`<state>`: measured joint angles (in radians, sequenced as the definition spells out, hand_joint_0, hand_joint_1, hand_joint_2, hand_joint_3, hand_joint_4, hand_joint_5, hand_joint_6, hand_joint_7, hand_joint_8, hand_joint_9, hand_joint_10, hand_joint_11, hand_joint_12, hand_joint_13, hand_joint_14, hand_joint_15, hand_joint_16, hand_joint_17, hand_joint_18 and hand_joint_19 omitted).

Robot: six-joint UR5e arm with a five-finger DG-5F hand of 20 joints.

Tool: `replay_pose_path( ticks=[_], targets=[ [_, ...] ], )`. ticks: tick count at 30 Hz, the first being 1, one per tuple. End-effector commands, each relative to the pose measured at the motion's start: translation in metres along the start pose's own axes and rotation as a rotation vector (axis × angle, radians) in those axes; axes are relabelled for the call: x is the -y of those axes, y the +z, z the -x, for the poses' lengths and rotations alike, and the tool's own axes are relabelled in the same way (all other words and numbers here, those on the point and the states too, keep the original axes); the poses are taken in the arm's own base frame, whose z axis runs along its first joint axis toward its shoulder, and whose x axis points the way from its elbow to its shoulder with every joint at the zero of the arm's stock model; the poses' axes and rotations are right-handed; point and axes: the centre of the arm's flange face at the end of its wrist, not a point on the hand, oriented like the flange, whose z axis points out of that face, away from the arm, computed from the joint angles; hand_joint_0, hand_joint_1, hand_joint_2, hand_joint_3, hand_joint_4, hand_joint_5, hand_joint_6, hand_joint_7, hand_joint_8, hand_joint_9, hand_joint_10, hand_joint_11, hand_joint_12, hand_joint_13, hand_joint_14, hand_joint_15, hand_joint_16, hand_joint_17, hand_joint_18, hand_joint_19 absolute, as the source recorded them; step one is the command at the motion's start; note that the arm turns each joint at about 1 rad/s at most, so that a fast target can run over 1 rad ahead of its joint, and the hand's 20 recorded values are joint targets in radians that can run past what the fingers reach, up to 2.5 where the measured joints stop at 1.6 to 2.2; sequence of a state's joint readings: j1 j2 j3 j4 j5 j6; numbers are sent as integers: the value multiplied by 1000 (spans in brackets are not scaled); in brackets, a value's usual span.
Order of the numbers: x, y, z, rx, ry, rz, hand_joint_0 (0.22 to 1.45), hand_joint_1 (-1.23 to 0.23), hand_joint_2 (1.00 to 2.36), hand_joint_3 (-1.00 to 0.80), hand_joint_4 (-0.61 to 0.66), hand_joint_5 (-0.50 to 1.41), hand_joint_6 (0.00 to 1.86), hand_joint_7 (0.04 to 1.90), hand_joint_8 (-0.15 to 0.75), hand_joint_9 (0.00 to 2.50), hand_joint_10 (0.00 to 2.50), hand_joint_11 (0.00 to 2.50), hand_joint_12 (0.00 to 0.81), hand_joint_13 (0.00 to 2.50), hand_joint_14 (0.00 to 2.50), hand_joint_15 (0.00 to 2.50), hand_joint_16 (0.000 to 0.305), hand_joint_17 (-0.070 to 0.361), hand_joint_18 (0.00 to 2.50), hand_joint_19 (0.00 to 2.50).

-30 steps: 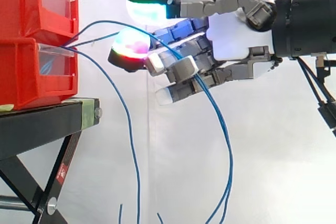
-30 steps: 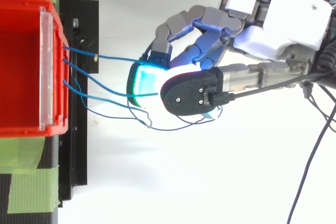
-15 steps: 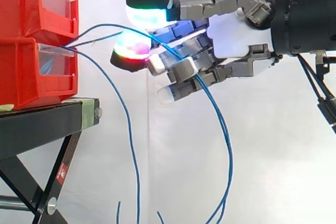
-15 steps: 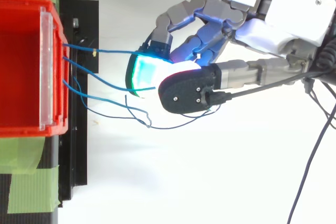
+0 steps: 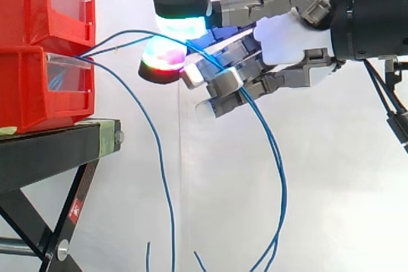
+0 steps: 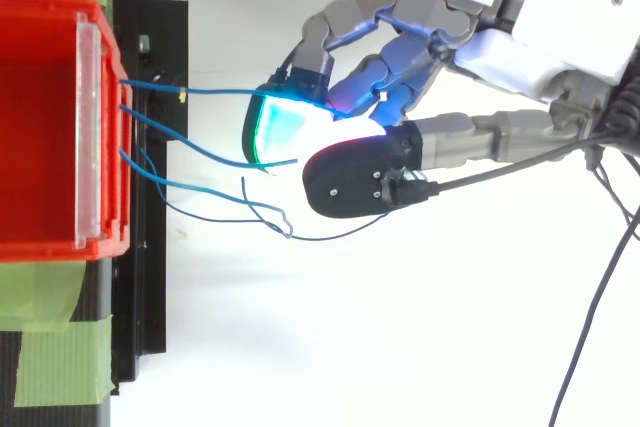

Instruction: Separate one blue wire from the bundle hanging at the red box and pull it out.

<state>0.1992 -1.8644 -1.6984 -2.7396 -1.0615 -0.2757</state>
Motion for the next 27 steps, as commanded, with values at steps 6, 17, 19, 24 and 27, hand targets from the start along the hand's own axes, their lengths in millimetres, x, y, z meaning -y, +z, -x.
replay_pose_path(
  ticks=[6, 17, 19, 24, 27],
  targets=[
    [0, -1, 0, 3, -25, -1, 677, -813, 1020, -206, 239, -223, 871, 900, 364, 923, 16, 1152, 403, 1379, 23, 1224, 57, 129, 790, 537],
    [-1, 0, -1, 1, -26, 0, 689, -942, 1013, -319, 257, -250, 865, 924, 341, 748, 18, 1140, 406, 1283, 22, 1206, 59, 133, 723, 487],
    [-1, -1, -1, 2, -25, 2, 692, -958, 1011, -356, 253, -255, 860, 935, 342, 733, 17, 1128, 411, 1262, 23, 1189, 60, 135, 718, 478],
    [-2, -1, -1, 2, -25, 2, 665, -963, 1004, -444, 265, -257, 853, 916, 341, 706, 19, 1115, 408, 1238, 23, 1178, 60, 135, 706, 489],
    [-2, -1, -1, 2, -25, 2, 605, -821, 1004, -447, 270, -245, 848, 897, 355, 784, 17, 1115, 414, 1296, 21, 1214, 60, 134, 720, 541]
  ],
)
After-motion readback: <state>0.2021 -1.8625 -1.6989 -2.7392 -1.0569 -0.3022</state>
